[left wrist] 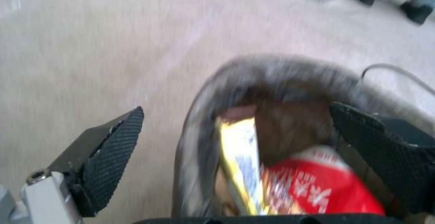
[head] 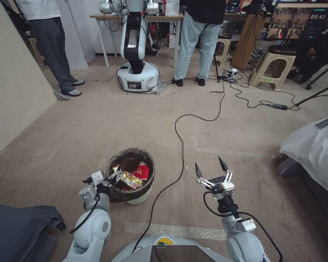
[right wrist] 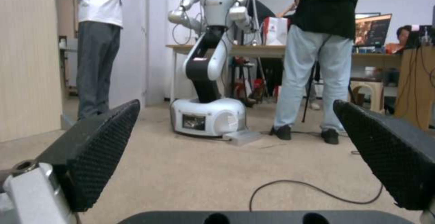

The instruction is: Pick up the trash bin, then pick up the garbage from the floor and place it into the trash bin.

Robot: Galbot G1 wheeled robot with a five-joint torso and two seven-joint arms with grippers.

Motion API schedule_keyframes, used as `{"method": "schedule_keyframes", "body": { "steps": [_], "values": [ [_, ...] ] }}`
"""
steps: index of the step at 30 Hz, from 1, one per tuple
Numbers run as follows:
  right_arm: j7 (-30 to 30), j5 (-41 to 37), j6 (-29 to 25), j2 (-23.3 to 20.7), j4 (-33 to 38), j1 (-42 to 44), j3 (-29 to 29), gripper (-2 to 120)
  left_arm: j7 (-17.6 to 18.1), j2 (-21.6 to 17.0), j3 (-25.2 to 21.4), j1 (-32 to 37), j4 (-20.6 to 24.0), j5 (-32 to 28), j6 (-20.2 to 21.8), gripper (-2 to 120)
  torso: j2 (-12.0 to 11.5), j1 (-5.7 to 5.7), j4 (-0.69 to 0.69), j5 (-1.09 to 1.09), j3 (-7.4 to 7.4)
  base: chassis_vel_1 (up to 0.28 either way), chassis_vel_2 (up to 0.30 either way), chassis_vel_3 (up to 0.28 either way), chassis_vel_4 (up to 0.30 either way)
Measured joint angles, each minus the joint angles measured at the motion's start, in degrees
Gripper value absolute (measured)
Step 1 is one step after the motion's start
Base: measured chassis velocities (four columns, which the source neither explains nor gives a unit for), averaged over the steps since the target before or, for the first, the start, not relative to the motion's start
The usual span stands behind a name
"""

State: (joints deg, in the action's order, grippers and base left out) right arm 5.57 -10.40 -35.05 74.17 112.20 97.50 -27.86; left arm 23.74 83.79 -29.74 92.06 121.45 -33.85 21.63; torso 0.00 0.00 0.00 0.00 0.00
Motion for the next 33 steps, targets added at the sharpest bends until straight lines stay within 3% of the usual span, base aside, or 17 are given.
{"method": "schedule_keyframes", "body": {
  "steps": [5, 7, 8, 11, 13, 15, 24, 33],
  "values": [
    [-0.5, 0.0, -0.1, 0.0, 0.0, -0.3, -0.1, 100, -1.8, 0.1, 0.4, 0.0, 2.6, 6.4, -3.5, 99, 0.0, 0.0, 0.0, 0.0, 0.0, 0.0, 0.0, 0.0, 0.0],
    [-4.0, 0.1, -0.3, 0.5, -0.1, -0.9, 0.3, 100, -7.2, 0.6, 0.7, 1.6, 4.0, 19.4, -10.7, 100, 0.0, 0.0, 0.0, 0.0, 0.0, 0.0, 0.0, 0.0, 0.0],
    [-4.0, 0.1, -0.3, 0.5, -0.1, -0.9, 0.3, 100, -7.2, 0.6, 0.7, 1.6, 4.0, 19.4, -10.7, 100, 0.0, 0.0, 0.0, 0.0, 0.0, 0.0, 0.0, 0.0, 0.0],
    [-8.3, 2.5, -0.3, 0.9, -0.2, -1.2, 0.4, 100, -11.3, 0.8, 2.6, 6.2, 5.5, 30.4, -18.9, 100, 0.0, 0.0, -0.01, 0.01, 0.0, 0.0, 0.0, 0.0, 0.0],
    [-9.1, 3.2, -0.2, 1.0, -0.4, -1.3, 0.4, 100, -12.0, 1.0, 2.8, 7.1, 5.5, 32.0, -20.4, 100, 0.0, 0.0, 0.0, 0.0, 0.0, 0.0, 0.0, 0.0, 0.0],
    [-12.2, 6.3, 0.9, 1.8, -1.2, -1.9, 0.4, 100, -12.8, 1.4, 3.3, 9.2, 4.0, 35.7, -25.7, 100, 0.0, 0.0, 0.0, -0.01, 0.0, 0.0, 0.0, 0.0, 0.0],
    [-14.4, 8.5, 2.6, 2.7, -1.2, -2.7, 1.3, 100, -12.5, 1.4, 3.9, 12.0, 2.4, 37.6, -29.4, 100, 0.0, 0.0, 0.0, 0.0, 0.0, 0.0, 0.0, 0.0, 0.0],
    [-14.5, 8.6, 2.7, 2.7, -1.1, -2.7, 1.3, 100, -12.3, 1.5, 3.8, 12.0, 2.3, 37.6, -29.5, 100, 0.0, 0.0, 0.0, 0.0, 0.0, 0.0, 0.0, 0.0, 0.0]
  ]
}}
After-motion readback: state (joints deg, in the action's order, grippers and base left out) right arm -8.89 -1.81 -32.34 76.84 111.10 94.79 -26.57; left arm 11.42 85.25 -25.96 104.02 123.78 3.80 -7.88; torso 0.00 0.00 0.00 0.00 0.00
